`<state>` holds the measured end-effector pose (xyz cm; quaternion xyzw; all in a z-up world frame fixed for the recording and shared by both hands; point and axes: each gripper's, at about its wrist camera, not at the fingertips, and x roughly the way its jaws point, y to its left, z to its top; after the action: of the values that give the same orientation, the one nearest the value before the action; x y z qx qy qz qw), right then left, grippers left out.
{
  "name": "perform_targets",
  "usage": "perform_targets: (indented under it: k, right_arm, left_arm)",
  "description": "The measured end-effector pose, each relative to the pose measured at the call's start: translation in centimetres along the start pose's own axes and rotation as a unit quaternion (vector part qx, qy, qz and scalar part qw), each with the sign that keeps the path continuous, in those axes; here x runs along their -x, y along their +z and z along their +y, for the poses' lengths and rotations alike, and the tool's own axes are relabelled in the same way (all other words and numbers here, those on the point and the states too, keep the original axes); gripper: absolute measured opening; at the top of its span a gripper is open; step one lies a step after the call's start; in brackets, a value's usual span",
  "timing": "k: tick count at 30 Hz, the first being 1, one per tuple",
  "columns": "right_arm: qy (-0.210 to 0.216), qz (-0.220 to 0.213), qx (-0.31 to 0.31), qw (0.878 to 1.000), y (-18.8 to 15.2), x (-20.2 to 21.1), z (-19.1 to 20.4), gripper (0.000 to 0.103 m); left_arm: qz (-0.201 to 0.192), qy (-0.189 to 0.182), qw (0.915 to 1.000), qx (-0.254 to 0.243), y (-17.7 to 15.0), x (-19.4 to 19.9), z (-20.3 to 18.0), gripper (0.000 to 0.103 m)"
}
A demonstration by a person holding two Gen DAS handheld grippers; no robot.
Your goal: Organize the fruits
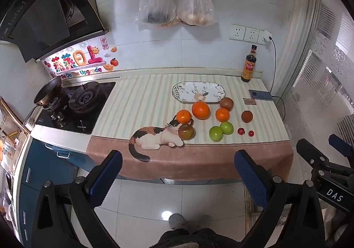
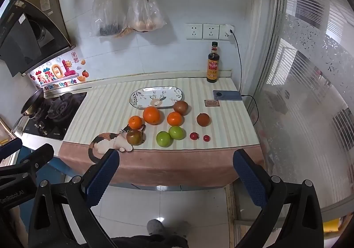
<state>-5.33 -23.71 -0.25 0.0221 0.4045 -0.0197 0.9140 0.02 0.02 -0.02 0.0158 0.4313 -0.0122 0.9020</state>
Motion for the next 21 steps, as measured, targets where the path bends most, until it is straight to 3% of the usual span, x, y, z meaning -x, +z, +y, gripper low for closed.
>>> perform_targets:
  k: [21]
  right_arm:
    - [0.005, -0.001, -0.002, 1.000, -0.07, -0.02, 0.02, 0.103]
  left_arm:
    - [0.002, 0.003, 1.0000, -0.002, -0.33, 0.32, -0.40, 0.103]
